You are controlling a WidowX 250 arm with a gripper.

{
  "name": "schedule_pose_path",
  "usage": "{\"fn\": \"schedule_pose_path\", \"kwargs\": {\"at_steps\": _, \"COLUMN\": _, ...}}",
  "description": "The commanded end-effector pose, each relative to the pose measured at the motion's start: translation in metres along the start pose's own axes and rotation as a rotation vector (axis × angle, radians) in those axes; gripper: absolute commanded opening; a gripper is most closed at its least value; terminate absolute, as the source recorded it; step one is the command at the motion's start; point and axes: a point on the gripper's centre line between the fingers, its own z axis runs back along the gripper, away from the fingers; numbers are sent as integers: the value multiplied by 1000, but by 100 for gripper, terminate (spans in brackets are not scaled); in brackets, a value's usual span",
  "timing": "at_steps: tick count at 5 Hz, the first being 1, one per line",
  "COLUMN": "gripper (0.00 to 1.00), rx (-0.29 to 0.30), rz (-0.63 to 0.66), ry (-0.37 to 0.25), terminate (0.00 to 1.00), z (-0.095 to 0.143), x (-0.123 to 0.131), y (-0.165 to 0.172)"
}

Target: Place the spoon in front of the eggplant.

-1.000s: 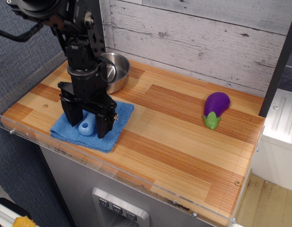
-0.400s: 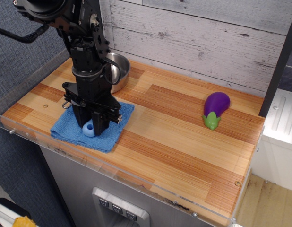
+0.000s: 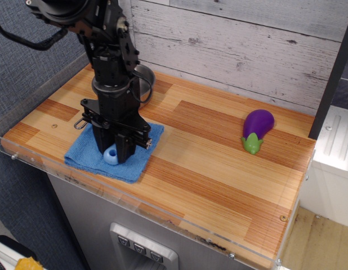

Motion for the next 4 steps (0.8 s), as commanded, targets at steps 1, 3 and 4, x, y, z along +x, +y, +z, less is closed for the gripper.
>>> {"fn": "schedule_pose_path", "kwargs": {"at_steps": 1, "gripper": 0, "rx": 107, "rz": 17, "ry": -174, "terminate": 0, "z": 84, "x": 11, "y": -45}}
{"fn": "schedule_pose_path", "kwargs": {"at_steps": 3, "gripper": 0, "rx": -6, "rz": -46, "ry": -132, "terminate": 0, "z": 75, "x": -3, "y": -134}}
{"fn": "schedule_pose_path", "kwargs": {"at_steps": 4, "gripper": 0, "rx": -24, "rz": -14, "ry": -91, "terminate": 0, "z": 53, "x": -13, "y": -148}}
